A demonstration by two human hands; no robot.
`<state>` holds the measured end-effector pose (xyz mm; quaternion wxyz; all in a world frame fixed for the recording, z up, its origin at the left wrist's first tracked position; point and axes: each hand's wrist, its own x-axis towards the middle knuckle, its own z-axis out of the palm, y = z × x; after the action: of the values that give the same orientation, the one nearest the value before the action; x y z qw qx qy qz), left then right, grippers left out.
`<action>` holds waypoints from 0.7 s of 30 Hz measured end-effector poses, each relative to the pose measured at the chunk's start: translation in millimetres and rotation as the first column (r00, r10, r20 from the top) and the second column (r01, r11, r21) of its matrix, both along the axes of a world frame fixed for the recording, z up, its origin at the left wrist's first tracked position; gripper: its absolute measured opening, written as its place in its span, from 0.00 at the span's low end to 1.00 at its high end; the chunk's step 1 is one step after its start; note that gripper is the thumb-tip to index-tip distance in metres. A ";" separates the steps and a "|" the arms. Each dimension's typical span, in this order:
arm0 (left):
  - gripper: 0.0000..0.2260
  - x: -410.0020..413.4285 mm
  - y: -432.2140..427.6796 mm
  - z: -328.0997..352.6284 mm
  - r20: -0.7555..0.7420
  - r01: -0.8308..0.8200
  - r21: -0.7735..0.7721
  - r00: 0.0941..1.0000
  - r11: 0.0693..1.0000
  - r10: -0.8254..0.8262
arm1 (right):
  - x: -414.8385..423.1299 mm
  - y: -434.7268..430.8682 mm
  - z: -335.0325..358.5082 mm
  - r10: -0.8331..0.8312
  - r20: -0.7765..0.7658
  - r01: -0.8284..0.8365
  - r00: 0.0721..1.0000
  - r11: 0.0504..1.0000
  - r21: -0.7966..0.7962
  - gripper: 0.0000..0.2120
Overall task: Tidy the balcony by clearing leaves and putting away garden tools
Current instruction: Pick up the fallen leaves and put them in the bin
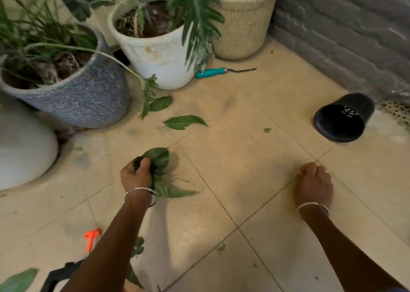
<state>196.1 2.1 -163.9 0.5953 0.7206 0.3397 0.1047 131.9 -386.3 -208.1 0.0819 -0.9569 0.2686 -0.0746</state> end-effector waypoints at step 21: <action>0.19 149.5 -25.8 -26.9 -0.510 0.689 0.604 0.721 0.400 -0.470 | 5.2 24.0 46.6 -0.227 0.104 0.081 0.968 0.679 0.729 0.26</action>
<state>345.6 -23.7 -190.8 0.1812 0.9788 0.0618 -0.0729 137.2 -362.3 -161.6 0.4679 -0.8105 0.3472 -0.0594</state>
